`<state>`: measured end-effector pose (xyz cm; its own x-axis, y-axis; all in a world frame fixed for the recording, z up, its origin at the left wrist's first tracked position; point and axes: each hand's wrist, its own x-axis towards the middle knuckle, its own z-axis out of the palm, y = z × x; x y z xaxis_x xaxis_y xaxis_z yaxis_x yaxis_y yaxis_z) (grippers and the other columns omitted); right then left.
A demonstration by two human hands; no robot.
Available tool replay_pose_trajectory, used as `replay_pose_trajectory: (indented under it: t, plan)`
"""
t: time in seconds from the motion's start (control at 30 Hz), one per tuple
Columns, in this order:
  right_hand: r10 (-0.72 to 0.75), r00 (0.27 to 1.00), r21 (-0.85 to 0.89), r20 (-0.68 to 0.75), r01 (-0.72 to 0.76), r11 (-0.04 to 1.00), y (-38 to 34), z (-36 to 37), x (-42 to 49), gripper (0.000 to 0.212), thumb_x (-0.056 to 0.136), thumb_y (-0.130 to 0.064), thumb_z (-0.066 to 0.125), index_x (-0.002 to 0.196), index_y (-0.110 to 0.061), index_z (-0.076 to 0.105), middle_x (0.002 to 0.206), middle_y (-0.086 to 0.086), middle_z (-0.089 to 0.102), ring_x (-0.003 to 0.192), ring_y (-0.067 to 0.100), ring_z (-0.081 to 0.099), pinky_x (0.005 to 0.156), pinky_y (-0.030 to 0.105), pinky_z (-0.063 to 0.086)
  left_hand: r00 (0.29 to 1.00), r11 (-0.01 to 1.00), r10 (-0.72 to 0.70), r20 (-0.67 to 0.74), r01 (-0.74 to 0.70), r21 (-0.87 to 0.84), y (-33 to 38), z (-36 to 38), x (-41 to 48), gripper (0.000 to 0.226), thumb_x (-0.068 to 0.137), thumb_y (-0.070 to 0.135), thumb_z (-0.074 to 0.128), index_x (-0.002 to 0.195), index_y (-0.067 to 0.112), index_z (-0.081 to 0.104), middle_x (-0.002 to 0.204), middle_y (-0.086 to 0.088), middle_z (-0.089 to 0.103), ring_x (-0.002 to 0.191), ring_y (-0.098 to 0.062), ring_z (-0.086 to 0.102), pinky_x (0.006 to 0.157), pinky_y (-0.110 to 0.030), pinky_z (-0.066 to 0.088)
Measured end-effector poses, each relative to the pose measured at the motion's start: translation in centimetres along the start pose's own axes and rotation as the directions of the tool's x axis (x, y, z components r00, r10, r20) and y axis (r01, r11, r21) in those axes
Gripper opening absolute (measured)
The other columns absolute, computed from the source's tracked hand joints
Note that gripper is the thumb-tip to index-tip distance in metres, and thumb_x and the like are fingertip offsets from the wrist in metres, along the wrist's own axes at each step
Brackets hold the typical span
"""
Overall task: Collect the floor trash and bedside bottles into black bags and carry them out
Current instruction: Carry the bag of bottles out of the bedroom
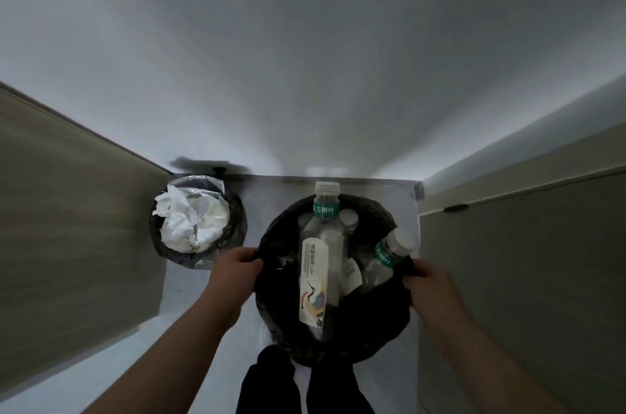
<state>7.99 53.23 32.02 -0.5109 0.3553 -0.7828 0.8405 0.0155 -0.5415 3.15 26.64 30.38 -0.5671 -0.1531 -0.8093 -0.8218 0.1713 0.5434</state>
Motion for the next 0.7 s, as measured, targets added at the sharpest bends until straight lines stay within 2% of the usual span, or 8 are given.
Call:
replay_pose_trajectory:
  t: [0.1, 0.2, 0.3, 0.4, 0.5, 0.53, 0.6, 0.7]
  plan:
    - [0.030, 0.999, -0.033, 0.014, -0.030, 0.999, 3.1, 3.0, 7.4, 0.035, 0.086, 0.011, 0.045, 0.074, -0.015, 0.066, 0.077, 0.013, 0.066, 0.077, 0.032, 0.061, 0.077, 0.042, 0.051, 1.000, 0.999, -0.005, -0.024, 0.005, 0.033, -3.1, 1.4, 8.0, 0.033, 0.085, -0.008, 0.045, 0.082, 0.012, 0.071, 0.080, -0.015, 0.070, 0.073, -0.027, 0.063, 0.072, -0.038, 0.051]
    - [0.046, 0.999, -0.075, -0.001, -0.046, 0.996, 5.6, 6.6, 14.0, 0.035, 0.085, 0.008, 0.046, 0.071, -0.016, 0.066, 0.084, 0.020, 0.069, 0.087, 0.039, 0.066, 0.085, 0.053, 0.052, 0.999, 0.999, -0.001, -0.051, 0.004, 0.051, -5.7, 2.2, 14.9, 0.036, 0.084, -0.009, 0.045, 0.072, 0.015, 0.068, 0.073, -0.014, 0.068, 0.067, -0.025, 0.061, 0.067, -0.033, 0.050]
    - [0.047, 0.999, -0.101, 0.000, -0.046, 0.994, 7.1, 10.2, 19.2, 0.036, 0.083, 0.007, 0.046, 0.070, -0.020, 0.067, 0.085, 0.018, 0.070, 0.087, 0.037, 0.067, 0.086, 0.052, 0.052, 0.994, 0.996, 0.005, -0.105, 0.004, 0.086, -7.9, 2.3, 20.3, 0.027, 0.083, -0.009, 0.046, 0.078, 0.004, 0.069, 0.070, -0.012, 0.065, 0.061, -0.022, 0.058, 0.060, -0.027, 0.049]
    - [0.030, 1.000, -0.131, 0.010, -0.028, 0.991, 7.7, 13.3, 23.5, 0.031, 0.080, 0.009, 0.047, 0.075, -0.012, 0.070, 0.083, 0.018, 0.068, 0.080, 0.032, 0.064, 0.084, 0.048, 0.054, 0.987, 0.982, 0.060, -0.150, -0.031, 0.188, -9.7, 1.9, 24.3, 0.020, 0.082, -0.007, 0.047, 0.081, -0.006, 0.066, 0.060, -0.011, 0.054, 0.049, -0.019, 0.046, 0.044, -0.021, 0.038]
    - [-0.002, 1.000, -0.202, 0.006, 0.003, 0.979, 7.6, 15.5, 26.5, 0.026, 0.080, 0.007, 0.048, 0.074, -0.009, 0.066, 0.077, 0.012, 0.064, 0.073, 0.025, 0.060, 0.071, 0.036, 0.052, 0.975, 0.976, 0.112, -0.194, -0.071, 0.205, -10.8, 1.5, 27.8, 0.018, 0.079, -0.005, 0.048, 0.081, -0.009, 0.066, 0.065, -0.015, 0.056, 0.059, -0.021, 0.052, 0.056, -0.027, 0.042]
    - [-0.019, 1.000, -0.230, 0.006, 0.020, 0.973, 7.7, 16.0, 27.4, 0.023, 0.080, 0.007, 0.048, 0.074, -0.007, 0.065, 0.078, 0.014, 0.064, 0.074, 0.025, 0.060, 0.071, 0.037, 0.051, 0.971, 0.972, 0.125, -0.202, -0.079, 0.223, -11.1, 1.4, 28.6, 0.018, 0.078, -0.002, 0.049, 0.081, -0.010, 0.065, 0.067, -0.016, 0.057, 0.064, -0.022, 0.053, 0.058, -0.029, 0.042]
    - [-0.054, 0.999, -0.265, -0.004, 0.051, 0.963, 7.8, 16.9, 28.9, 0.021, 0.078, 0.005, 0.049, 0.073, -0.007, 0.065, 0.081, 0.017, 0.065, 0.078, 0.028, 0.062, 0.073, 0.040, 0.052, 0.966, 0.960, 0.154, -0.207, -0.097, 0.263, -11.5, 1.5, 30.0, 0.021, 0.075, 0.004, 0.048, 0.081, -0.011, 0.062, 0.070, -0.018, 0.057, 0.066, -0.024, 0.054, 0.059, -0.030, 0.043]
    - [-0.066, 0.998, -0.264, -0.022, 0.058, 0.963, 7.8, 17.9, 30.5, 0.025, 0.078, 0.006, 0.046, 0.081, -0.007, 0.067, 0.082, 0.015, 0.065, 0.076, 0.028, 0.062, 0.069, 0.034, 0.049, 0.953, 0.929, 0.216, -0.210, -0.134, 0.345, -11.3, 1.9, 31.4, 0.021, 0.080, 0.002, 0.047, 0.082, -0.010, 0.064, 0.076, -0.024, 0.062, 0.065, -0.025, 0.055, 0.052, -0.025, 0.041]
